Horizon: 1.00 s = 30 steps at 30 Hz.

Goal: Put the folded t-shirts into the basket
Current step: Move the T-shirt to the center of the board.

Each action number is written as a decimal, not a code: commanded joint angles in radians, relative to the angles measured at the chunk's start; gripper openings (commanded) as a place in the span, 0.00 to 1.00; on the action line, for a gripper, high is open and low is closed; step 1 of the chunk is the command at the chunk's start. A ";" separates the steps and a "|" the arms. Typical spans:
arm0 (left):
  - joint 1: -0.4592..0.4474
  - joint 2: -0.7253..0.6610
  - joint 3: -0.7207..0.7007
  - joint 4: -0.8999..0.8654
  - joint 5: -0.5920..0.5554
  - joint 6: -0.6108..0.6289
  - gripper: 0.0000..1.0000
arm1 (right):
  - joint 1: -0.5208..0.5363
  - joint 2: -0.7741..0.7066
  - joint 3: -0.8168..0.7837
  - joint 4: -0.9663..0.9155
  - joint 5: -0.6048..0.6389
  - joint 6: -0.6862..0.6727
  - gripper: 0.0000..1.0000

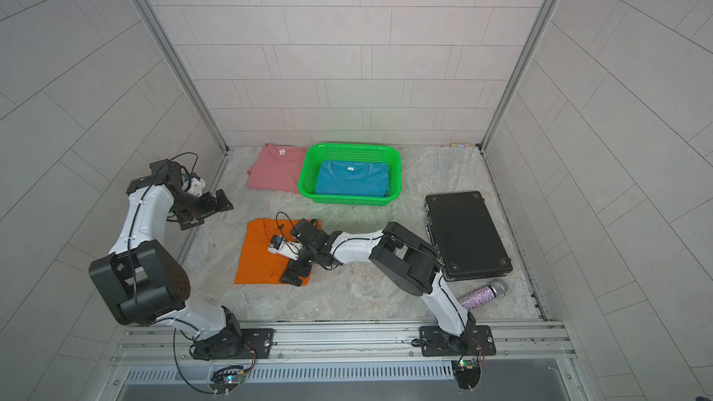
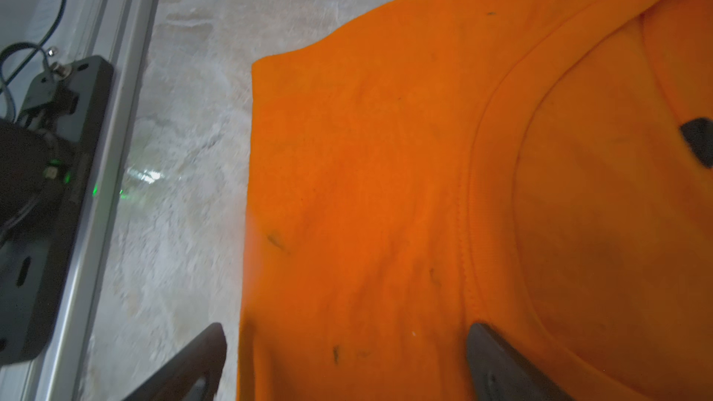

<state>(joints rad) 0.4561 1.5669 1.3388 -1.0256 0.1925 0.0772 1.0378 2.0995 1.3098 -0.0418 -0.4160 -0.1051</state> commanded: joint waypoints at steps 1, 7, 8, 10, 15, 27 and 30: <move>-0.005 -0.023 -0.093 0.030 0.186 0.024 1.00 | -0.017 -0.045 -0.143 -0.175 -0.019 -0.032 1.00; -0.047 -0.018 -0.308 0.212 0.427 -0.112 1.00 | -0.064 -0.188 -0.349 -0.112 -0.034 0.087 1.00; -0.071 -0.018 -0.327 0.228 0.424 -0.114 1.00 | -0.063 -0.202 -0.367 -0.114 -0.028 0.103 1.00; -0.129 -0.019 -0.357 0.240 0.430 -0.117 1.00 | -0.065 -0.243 -0.408 -0.125 -0.041 0.112 1.00; -0.249 -0.017 -0.406 0.294 0.485 -0.130 1.00 | -0.089 -0.367 -0.527 -0.136 -0.025 0.145 1.00; -0.434 0.066 -0.447 0.368 0.507 -0.138 0.99 | -0.125 -0.660 -0.629 -0.241 -0.012 0.211 1.00; -0.480 0.082 -0.453 0.387 0.517 -0.129 0.99 | -0.125 -0.747 -0.611 -0.297 0.018 0.255 1.00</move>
<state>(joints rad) 0.0086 1.6306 0.9016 -0.6647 0.6800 -0.0624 0.9134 1.4242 0.6842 -0.2485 -0.4236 0.1028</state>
